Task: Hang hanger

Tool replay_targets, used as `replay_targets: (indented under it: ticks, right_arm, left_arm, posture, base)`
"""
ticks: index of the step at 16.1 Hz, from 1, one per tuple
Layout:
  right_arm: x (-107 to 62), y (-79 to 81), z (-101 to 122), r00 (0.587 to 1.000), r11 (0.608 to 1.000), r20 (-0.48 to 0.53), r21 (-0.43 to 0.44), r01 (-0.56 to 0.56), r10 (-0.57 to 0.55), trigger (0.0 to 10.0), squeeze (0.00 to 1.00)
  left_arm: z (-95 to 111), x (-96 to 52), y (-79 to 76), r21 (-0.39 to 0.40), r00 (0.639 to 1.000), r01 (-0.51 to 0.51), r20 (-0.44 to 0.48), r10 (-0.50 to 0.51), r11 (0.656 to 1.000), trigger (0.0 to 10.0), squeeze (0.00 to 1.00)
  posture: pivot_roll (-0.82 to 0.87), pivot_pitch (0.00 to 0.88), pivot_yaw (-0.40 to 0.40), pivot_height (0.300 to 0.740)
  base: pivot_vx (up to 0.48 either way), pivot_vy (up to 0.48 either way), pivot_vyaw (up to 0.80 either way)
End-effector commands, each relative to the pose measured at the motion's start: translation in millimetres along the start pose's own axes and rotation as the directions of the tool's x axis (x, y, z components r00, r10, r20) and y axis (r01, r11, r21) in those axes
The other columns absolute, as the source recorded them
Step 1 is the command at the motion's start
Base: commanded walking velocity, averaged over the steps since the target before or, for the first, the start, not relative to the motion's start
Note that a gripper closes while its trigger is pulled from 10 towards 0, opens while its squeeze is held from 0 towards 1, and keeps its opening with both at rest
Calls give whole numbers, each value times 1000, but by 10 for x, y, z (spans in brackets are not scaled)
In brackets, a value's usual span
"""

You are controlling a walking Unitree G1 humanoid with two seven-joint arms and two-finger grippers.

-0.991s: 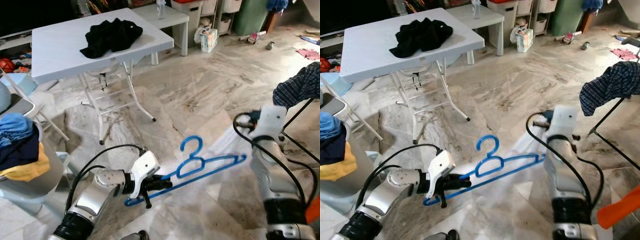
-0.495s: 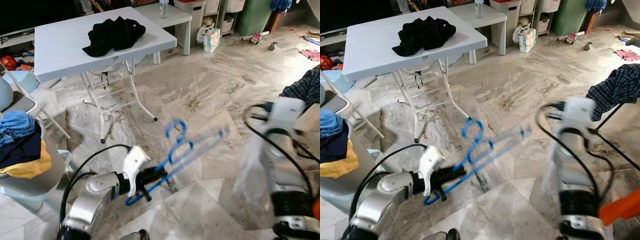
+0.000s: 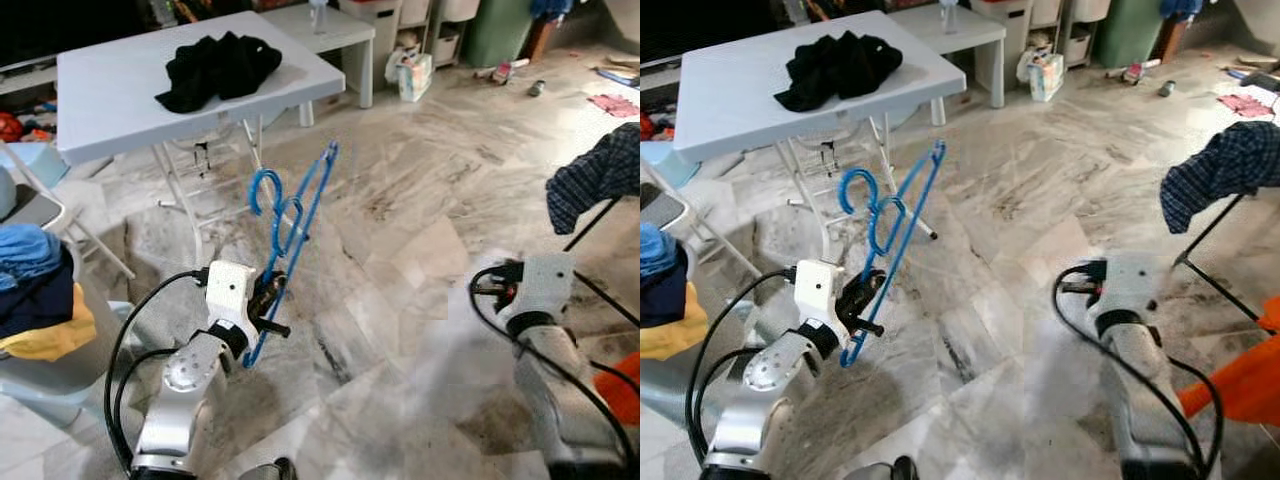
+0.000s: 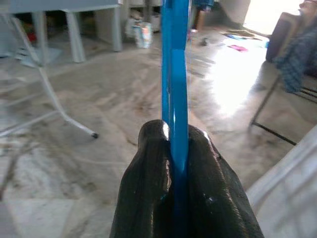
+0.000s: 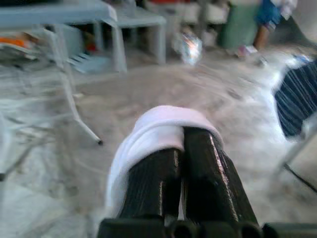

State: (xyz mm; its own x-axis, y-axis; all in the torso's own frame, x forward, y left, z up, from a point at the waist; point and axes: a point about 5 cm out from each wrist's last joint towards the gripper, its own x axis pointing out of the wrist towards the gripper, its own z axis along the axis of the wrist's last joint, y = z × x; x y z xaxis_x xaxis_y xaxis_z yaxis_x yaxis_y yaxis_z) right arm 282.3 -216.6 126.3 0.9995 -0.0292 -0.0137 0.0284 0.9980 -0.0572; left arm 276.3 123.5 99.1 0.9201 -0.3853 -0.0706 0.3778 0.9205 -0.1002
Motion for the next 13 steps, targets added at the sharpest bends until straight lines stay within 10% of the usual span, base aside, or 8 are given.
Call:
replay_targets:
  ticks: [1, 2, 13]
  right_arm:
    - [-12, 16, 163, 997, 999, 63, -3, -34, 34, 0, 0]
    - [-38, 17, 210, 997, 999, 71, 31, -33, 31, 10000, 0]
    - [-9, 392, 371, 978, 982, 123, 66, -177, 168, 10000, 0]
  left_arm:
    - [61, -27, 48, 25, 998, -42, 36, 41, 999, 10000, 0]
    - [80, -18, 61, 15, 997, -65, 49, 64, 998, 10000, 0]
    - [118, 33, 163, -12, 991, -126, 48, 127, 992, 10000, 0]
  posture:
    - [-77, 65, 55, 740]
    - [-78, 66, 60, 740]
    - [-51, 53, 64, 740]
  base:
    - [0, 0, 0]
    - [0, 0, 0]
    - [352, 0, 0]
